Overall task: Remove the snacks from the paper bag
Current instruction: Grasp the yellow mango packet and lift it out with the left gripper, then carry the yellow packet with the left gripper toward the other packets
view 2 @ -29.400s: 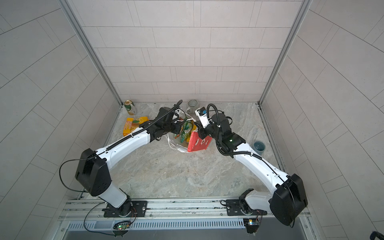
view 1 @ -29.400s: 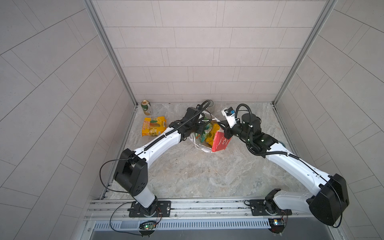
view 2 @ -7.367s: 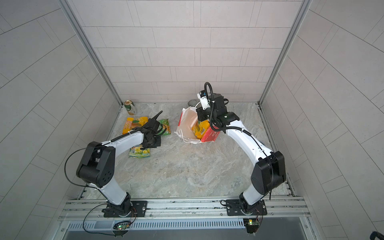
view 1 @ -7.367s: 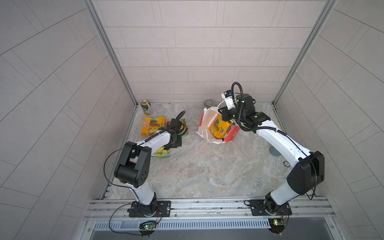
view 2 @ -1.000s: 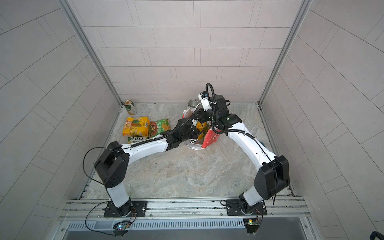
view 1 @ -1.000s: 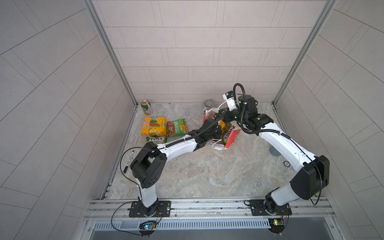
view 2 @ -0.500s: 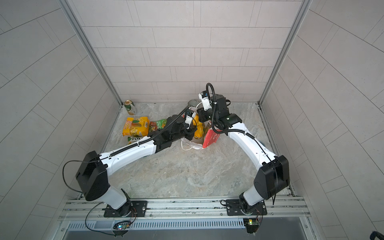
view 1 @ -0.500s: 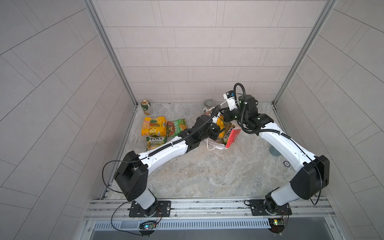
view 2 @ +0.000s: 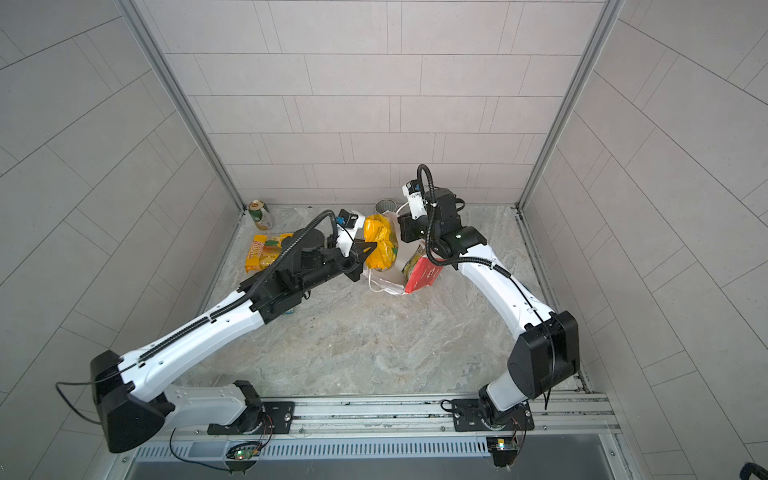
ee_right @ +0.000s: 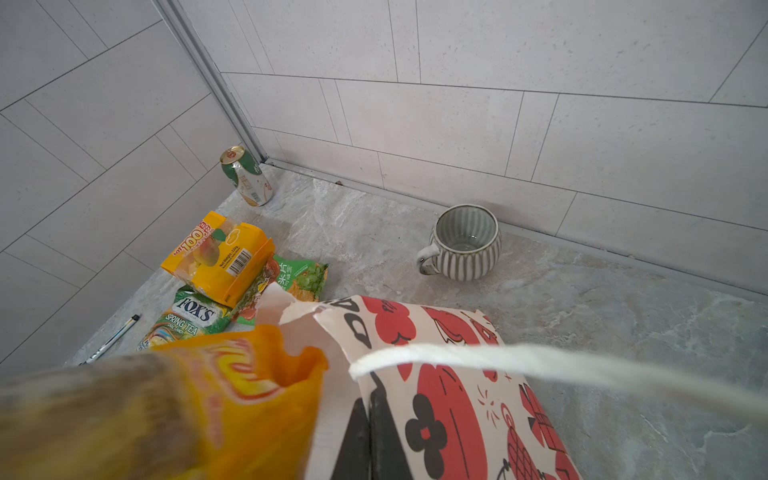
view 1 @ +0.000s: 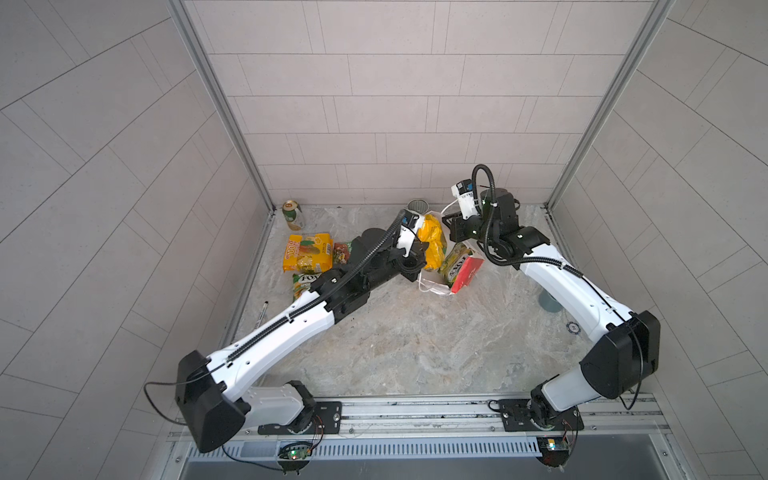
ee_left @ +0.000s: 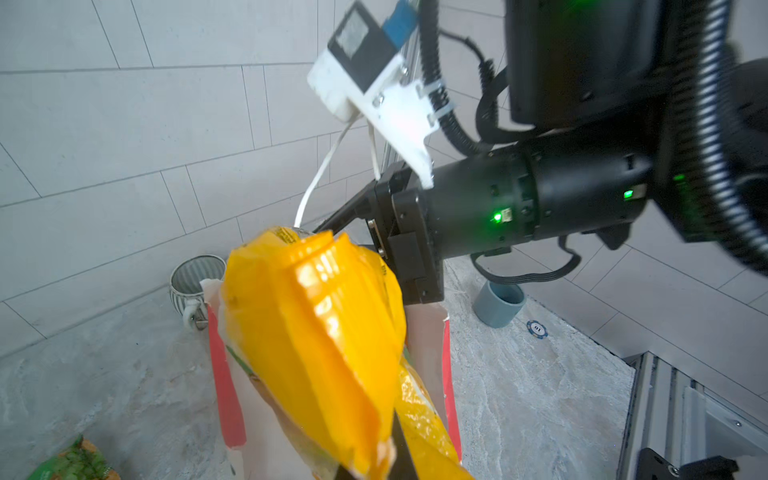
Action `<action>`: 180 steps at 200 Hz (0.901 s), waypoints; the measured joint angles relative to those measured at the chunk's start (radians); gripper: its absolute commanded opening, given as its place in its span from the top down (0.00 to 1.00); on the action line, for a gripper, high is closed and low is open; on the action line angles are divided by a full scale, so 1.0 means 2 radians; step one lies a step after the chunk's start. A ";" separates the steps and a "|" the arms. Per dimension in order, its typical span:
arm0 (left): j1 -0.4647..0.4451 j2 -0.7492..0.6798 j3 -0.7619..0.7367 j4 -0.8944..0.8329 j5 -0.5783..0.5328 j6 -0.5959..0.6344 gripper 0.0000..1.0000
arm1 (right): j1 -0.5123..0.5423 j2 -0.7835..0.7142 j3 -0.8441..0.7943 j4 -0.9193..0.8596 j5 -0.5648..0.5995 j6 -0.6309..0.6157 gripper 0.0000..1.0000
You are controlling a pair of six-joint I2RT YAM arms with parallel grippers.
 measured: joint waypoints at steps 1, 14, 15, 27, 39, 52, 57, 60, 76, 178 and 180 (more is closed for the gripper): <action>0.000 -0.001 0.000 -0.001 0.000 0.000 1.00 | 0.000 0.000 0.000 0.000 0.000 0.000 1.00; 0.006 -0.024 0.000 -0.013 0.010 0.002 1.00 | 0.000 0.000 0.000 0.001 0.000 0.000 1.00; 0.007 -0.026 0.000 -0.014 0.010 0.003 1.00 | 0.000 0.000 0.000 0.001 0.000 0.000 1.00; 0.013 -0.046 0.000 -0.024 0.018 0.003 1.00 | -0.001 0.000 0.000 0.001 0.000 0.001 1.00; 0.018 -0.064 0.000 -0.033 0.017 0.002 1.00 | -0.002 0.000 0.000 0.001 0.000 0.002 1.00; 0.024 -0.083 0.000 -0.046 0.003 0.001 1.00 | -0.003 0.000 0.000 0.001 0.000 0.002 1.00; 0.027 -0.091 -0.002 -0.048 -0.006 0.000 1.00 | -0.004 0.000 0.000 0.001 0.000 0.002 1.00; 0.030 -0.097 -0.003 -0.049 -0.012 -0.002 1.00 | -0.004 0.000 0.000 0.001 0.000 0.002 1.00; 0.055 -0.126 -0.023 -0.049 -0.041 -0.015 1.00 | -0.005 0.000 0.000 0.001 0.000 0.002 1.00; 0.184 -0.143 -0.196 -0.049 -0.131 -0.226 1.00 | -0.010 0.000 -0.001 0.002 0.000 0.002 1.00; 0.184 -0.141 -0.197 -0.048 -0.131 -0.230 1.00 | -0.010 0.000 -0.001 0.002 0.000 0.002 1.00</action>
